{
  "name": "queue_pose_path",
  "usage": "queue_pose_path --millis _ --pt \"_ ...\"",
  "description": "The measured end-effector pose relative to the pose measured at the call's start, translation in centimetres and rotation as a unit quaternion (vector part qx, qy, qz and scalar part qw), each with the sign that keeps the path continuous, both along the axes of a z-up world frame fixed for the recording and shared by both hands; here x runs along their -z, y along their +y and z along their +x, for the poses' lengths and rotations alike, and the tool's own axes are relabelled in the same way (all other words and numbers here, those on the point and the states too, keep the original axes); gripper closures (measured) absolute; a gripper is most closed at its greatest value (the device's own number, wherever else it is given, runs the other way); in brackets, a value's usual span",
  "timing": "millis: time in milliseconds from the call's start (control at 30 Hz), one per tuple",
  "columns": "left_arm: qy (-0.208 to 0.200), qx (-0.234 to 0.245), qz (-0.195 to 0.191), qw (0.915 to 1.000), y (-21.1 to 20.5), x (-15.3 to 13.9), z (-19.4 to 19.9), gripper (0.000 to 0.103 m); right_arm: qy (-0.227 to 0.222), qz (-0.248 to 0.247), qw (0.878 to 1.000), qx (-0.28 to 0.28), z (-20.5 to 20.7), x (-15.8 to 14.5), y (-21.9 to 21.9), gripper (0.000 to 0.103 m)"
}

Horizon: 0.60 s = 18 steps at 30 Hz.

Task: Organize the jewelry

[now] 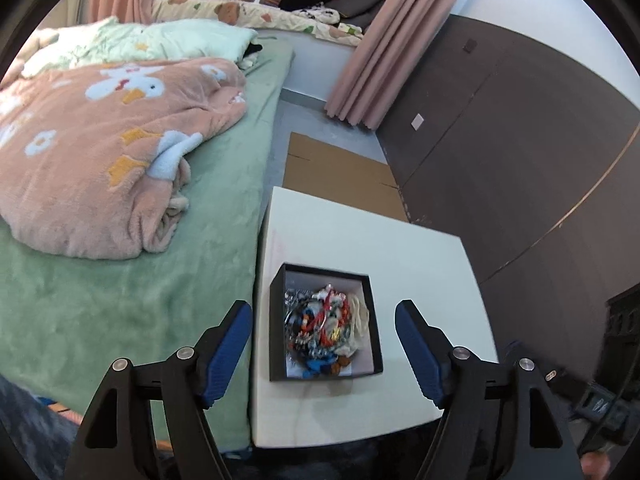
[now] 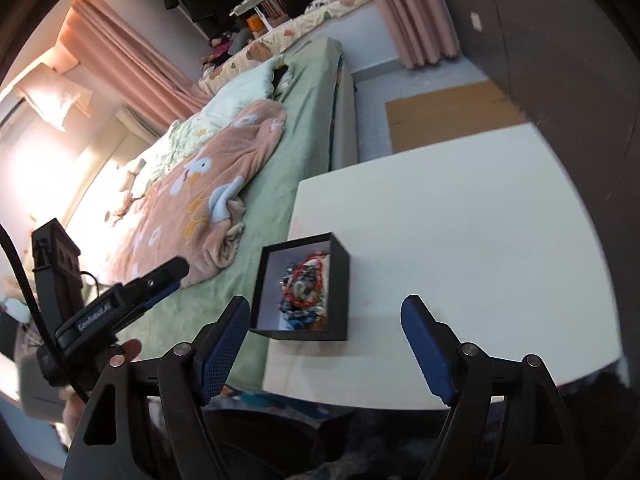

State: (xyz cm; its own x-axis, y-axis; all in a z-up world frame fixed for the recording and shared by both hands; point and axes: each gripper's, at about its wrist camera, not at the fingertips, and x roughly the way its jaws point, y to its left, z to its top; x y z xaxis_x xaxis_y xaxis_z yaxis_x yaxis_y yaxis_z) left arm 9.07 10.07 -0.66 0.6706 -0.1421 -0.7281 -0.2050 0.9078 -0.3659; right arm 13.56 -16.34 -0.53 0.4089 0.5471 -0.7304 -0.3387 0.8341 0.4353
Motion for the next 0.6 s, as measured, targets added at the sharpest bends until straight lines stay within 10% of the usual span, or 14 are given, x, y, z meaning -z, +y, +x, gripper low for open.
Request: queue_pose_path --millis 600 --pt "-0.029 0.052 0.082 0.9949 -6.0 0.8 -4.7 0.007 -0.044 -0.016 0.997 0.054 -5.3 -1.1 -5.3 0.005"
